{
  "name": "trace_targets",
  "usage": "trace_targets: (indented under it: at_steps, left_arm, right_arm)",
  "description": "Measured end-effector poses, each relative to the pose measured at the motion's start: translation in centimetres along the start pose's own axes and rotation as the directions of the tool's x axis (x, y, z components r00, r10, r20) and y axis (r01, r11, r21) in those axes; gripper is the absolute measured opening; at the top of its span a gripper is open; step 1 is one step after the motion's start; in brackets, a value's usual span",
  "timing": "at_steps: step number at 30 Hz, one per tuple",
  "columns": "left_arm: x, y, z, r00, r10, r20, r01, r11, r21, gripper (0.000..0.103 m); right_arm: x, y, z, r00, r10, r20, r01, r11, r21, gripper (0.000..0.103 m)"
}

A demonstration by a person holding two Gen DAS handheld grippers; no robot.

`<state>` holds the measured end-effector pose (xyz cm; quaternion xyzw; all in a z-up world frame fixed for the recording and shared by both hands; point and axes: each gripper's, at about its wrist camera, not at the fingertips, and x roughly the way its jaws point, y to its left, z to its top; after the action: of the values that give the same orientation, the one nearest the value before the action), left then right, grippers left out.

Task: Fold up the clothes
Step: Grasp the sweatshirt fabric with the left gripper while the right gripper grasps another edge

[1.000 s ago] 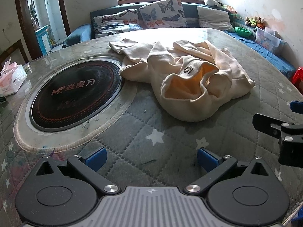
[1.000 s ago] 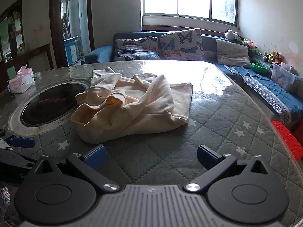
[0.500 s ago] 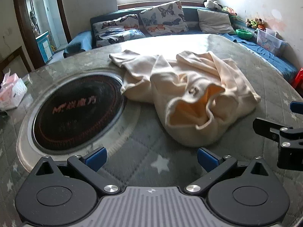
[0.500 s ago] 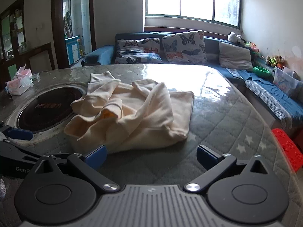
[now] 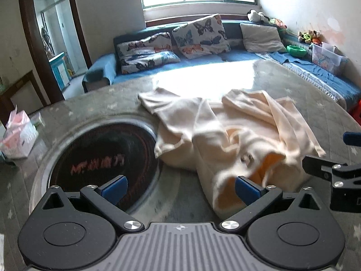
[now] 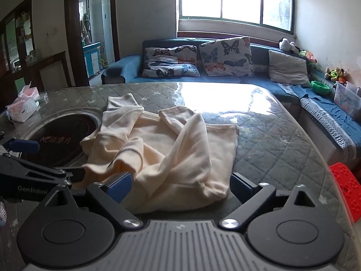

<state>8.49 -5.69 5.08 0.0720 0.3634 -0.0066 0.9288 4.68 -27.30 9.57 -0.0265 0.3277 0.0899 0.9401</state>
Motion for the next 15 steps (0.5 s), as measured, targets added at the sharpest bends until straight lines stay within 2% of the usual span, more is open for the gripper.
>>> trace_targets:
  at_steps: [6,9,11,13,15]
  left_arm:
    - [1.5,0.1,2.4,0.999,0.015,0.035,-0.016,0.999,0.027,0.100]
    - [2.6,0.0,3.5,1.000,0.003,0.031,-0.004,1.000,0.029,0.093]
    - [3.4,-0.2,4.2,1.000,0.001,0.031,-0.002,0.999,0.039,0.083]
    - [4.2,-0.4,4.8,1.000,-0.005,0.029,0.004,0.999,0.051,0.079]
    - [5.1,-0.6,5.6,0.999,-0.030,0.026,0.028,0.998,0.057,0.077]
  right_arm:
    - [1.8,-1.0,2.1,1.000,-0.003,-0.001,0.003,1.000,0.028,0.089]
    - [3.0,-1.3,3.3,1.000,-0.011,0.002,0.011,1.000,0.013,0.085]
    - [4.0,-1.5,4.0,1.000,-0.012,-0.004,0.012,1.000,0.005,0.083]
    - [5.0,-1.8,4.6,1.000,-0.003,-0.014,0.003,1.000,0.008,0.080]
    - [6.0,-2.0,5.2,1.000,0.003,-0.021,-0.003,1.000,0.013,0.074]
